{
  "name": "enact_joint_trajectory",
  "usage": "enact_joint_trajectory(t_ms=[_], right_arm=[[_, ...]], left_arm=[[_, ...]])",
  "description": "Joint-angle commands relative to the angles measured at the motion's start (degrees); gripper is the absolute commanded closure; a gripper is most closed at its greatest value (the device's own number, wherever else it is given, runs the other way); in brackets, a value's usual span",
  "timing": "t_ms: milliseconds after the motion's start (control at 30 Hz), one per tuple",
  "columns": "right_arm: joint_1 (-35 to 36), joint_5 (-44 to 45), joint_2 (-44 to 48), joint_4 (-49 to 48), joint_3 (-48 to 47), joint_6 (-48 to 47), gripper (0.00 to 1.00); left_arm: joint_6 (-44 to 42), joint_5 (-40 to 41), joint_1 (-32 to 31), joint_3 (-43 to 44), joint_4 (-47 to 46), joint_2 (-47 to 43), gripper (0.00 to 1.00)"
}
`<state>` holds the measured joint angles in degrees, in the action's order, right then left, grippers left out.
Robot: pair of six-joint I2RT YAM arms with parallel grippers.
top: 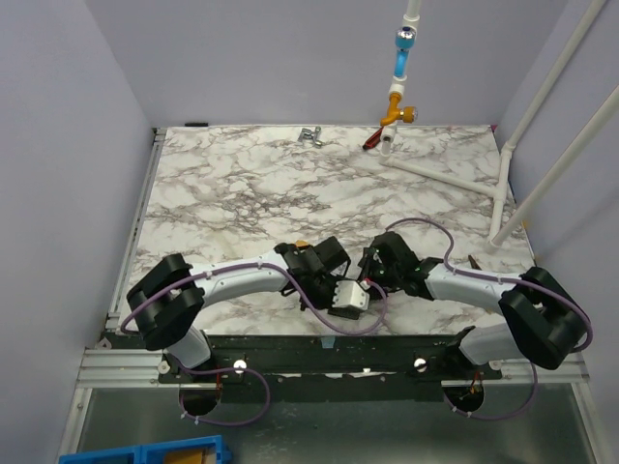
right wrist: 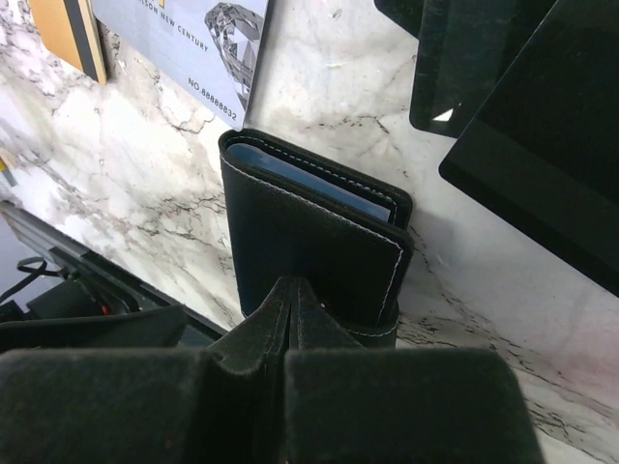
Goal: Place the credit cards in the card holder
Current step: Close the card holder at the center of the board.
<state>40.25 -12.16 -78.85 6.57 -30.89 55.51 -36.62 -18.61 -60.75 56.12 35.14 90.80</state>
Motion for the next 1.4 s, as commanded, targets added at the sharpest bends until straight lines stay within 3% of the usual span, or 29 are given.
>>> enact_joint_trajectory(t_ms=[0, 200, 267, 600, 767, 1000, 1167, 1367], right_arm=[[-2.4, 5.4, -3.8, 4.3, 5.7, -3.0, 0.99], [-2.8, 9.6, -3.1, 8.3, 8.3, -0.9, 0.99], [-2.8, 10.8, -2.2, 10.0, 8.6, -0.3, 0.99], [-2.0, 12.6, -3.8, 13.5, 3.3, 0.0, 0.99], [-1.5, 12.6, -0.7, 18.3, -9.2, -2.9, 0.67], [1.2, 9.7, -0.9, 25.8, -24.0, -5.2, 0.46], [2.1, 14.9, 0.4, 34.0, -29.2, -6.2, 0.45], [3.6, 20.6, 2.1, 44.6, -26.3, -4.9, 0.43]], left_arm=[[0.3, -7.1, 3.4, 4.5, 6.2, -4.3, 0.91], [0.6, -13.1, 10.5, 10.8, 13.7, -6.7, 0.86], [1.2, -15.3, 13.6, 13.0, 15.6, -7.4, 0.79], [4.5, -23.9, 28.6, 16.0, 19.7, -12.3, 0.61], [6.0, -24.5, 31.4, 14.6, 20.0, -15.2, 0.59], [7.4, -24.7, 33.0, 11.5, 19.2, -18.8, 0.58], [7.6, -25.5, 33.6, 9.3, 18.5, -19.6, 0.57], [6.8, -24.8, 33.6, 7.1, 17.8, -20.7, 0.57]])
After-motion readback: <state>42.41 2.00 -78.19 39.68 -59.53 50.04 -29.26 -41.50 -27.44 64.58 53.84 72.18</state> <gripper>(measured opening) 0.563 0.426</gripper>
